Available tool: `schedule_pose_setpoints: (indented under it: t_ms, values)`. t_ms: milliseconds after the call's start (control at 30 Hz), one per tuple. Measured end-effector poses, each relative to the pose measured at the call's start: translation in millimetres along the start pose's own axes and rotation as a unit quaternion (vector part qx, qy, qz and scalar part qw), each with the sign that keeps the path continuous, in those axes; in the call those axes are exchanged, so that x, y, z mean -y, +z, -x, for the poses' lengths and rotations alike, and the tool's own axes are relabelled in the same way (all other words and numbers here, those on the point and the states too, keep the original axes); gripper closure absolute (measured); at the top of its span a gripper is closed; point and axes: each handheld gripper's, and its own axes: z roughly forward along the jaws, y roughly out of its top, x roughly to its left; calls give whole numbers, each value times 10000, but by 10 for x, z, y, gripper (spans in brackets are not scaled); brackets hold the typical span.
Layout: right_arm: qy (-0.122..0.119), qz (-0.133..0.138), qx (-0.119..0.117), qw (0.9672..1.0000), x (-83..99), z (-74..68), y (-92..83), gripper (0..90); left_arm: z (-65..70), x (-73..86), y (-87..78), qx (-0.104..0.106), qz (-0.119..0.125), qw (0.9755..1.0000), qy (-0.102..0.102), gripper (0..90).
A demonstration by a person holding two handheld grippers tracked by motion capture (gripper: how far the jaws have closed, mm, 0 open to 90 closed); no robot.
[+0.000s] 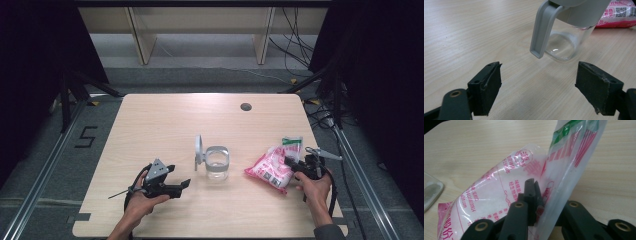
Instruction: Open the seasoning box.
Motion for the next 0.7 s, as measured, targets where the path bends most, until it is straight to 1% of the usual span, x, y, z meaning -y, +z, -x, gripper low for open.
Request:
schedule_pose_setpoints:
  t_ms: [33,67,100,133,167,200,233,267,300,333,367,400,467,500,533,567,600,633,667,700]
  values:
    - [-221,179,-60,9996,-8,29,41,823,1,1,2,-17,-2,10000,-2,198]
    - [-307,120,-52,9994,-15,42,44,832,2,2,4,-32,-12,10000,-7,198]
    - [-41,44,-27,10000,-17,-2,45,845,1,4,9,-12,1,10000,-11,198]
    - [-88,163,-139,9997,-18,2,78,852,4,2,6,-27,-16,10000,2,198]
    - [-244,269,-115,9993,-26,6,107,858,5,2,6,-27,-19,10000,6,198]
    - [-437,90,-86,9990,-49,24,101,862,9,6,14,-8,-6,10000,-50,198]
    - [-432,81,-124,9990,-64,21,119,868,0,3,12,12,-35,10000,7,197]
    - [-379,86,-167,9991,-77,14,138,871,3,5,15,4,-26,10000,-8,198]
    - [-231,108,-153,9996,-77,-16,156,879,2,5,15,10,-30,10000,-3,197]
    - [-383,219,-280,9986,-84,15,189,882,1,4,14,21,-29,10000,-4,197]
    - [-489,182,-268,9983,-98,24,211,884,-1,5,14,22,-20,10000,-10,198]
    - [-495,75,-279,9984,-118,21,203,887,-2,6,15,10,-4,10000,-32,198]
    - [-547,80,-152,9984,-141,-8,226,892,-11,8,17,4,-26,10000,-23,198]
    - [-579,94,-187,9981,-150,-16,245,893,-10,8,16,-16,-40,10000,-22,198]
    - [-547,28,-109,9984,-160,-34,245,893,-10,11,22,4,-25,10000,-41,197]
    - [-574,1,-123,9983,-165,-29,252,895,-15,9,22,26,-40,10000,-20,198]
    - [-535,31,-139,9985,-168,-35,261,896,-16,11,25,15,-41,10000,-49,198]
    - [-534,10,-250,9983,-174,-38,265,900,-13,12,24,-12,-43,10000,-46,198]
    - [-608,49,-309,9977,-182,-38,264,900,-14,12,25,-6,-44,10000,-47,198]
    - [-709,98,-249,9971,-184,-43,271,900,-13,12,25,-2,-31,10000,-69,198]
